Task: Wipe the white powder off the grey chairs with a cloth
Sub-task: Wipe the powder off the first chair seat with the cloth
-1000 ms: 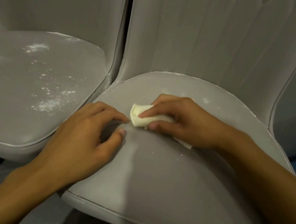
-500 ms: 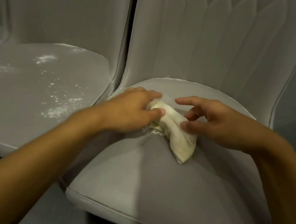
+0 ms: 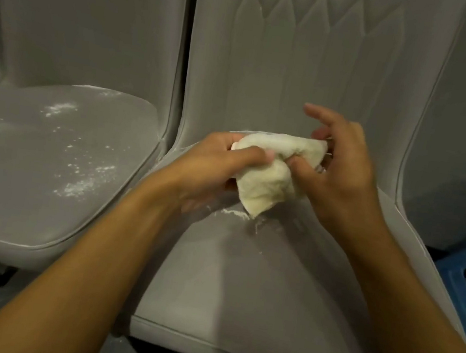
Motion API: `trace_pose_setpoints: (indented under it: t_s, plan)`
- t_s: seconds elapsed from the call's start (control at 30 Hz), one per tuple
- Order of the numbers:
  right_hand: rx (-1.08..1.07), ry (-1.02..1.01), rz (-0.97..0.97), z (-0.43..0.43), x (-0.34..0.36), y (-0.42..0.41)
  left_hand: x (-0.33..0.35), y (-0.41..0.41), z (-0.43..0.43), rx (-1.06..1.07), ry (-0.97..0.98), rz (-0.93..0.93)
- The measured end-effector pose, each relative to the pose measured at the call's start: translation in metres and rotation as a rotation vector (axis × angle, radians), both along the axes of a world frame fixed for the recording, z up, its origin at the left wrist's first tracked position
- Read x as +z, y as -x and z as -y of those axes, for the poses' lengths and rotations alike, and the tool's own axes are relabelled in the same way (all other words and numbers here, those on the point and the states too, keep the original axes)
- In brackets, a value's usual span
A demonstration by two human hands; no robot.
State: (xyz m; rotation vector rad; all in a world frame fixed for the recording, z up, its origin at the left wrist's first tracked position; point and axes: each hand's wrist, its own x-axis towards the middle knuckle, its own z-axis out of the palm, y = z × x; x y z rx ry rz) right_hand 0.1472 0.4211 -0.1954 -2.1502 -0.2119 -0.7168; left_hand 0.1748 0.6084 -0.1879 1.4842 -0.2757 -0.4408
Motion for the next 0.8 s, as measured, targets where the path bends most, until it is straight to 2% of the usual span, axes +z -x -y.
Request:
trace_pose_setpoints:
  t_s: [0.1, 0.23, 0.27, 0.33, 0.37, 0.4, 0.47, 0.5, 0.57, 0.63, 0.7, 0.8]
  plan:
    - [-0.029, -0.021, -0.054, -0.004, -0.009, -0.006, -0.006, 0.007, 0.004, 0.020, 0.148, -0.008]
    - [-0.105, 0.043, -0.287, 0.018, -0.009, -0.005, -0.003, 0.003, -0.005, 0.308, 0.153, 0.148]
    - [-0.113, 0.072, -0.316, 0.025, -0.010, -0.003, -0.002, 0.000, -0.013, 0.405, 0.025, 0.280]
    - [-0.102, 0.127, -0.357, 0.038, -0.011, 0.003, -0.002, -0.006, -0.033, 0.517, -0.455, 0.658]
    - [-0.084, 0.168, -0.392, 0.043, -0.013, 0.006, -0.004, -0.009, -0.042, 0.437, -0.637, 0.765]
    - [-0.059, 0.221, -0.438, 0.046, -0.015, 0.010, -0.008, -0.011, -0.049, 0.277, -0.771, 0.774]
    - [-0.003, 0.364, -0.524, 0.051, -0.025, 0.015, -0.017, -0.010, -0.055, -0.061, -0.972, 0.639]
    - [0.018, 0.445, -0.573, 0.053, -0.031, 0.017, -0.021, -0.009, -0.055, -0.166, -1.008, 0.594]
    - [0.042, 0.593, -0.656, 0.053, -0.039, 0.020, -0.027, -0.008, -0.057, -0.188, -0.953, 0.571]
    - [0.063, 0.606, -0.679, 0.055, -0.040, 0.021, -0.031, -0.007, -0.058, -0.125, -0.868, 0.563]
    - [0.075, 0.592, -0.663, 0.056, -0.040, 0.021, -0.035, -0.005, -0.058, -0.147, -0.963, 0.604]
    - [0.074, 0.613, -0.650, 0.057, -0.041, 0.020, -0.036, 0.004, -0.045, -0.293, -1.145, 0.668]
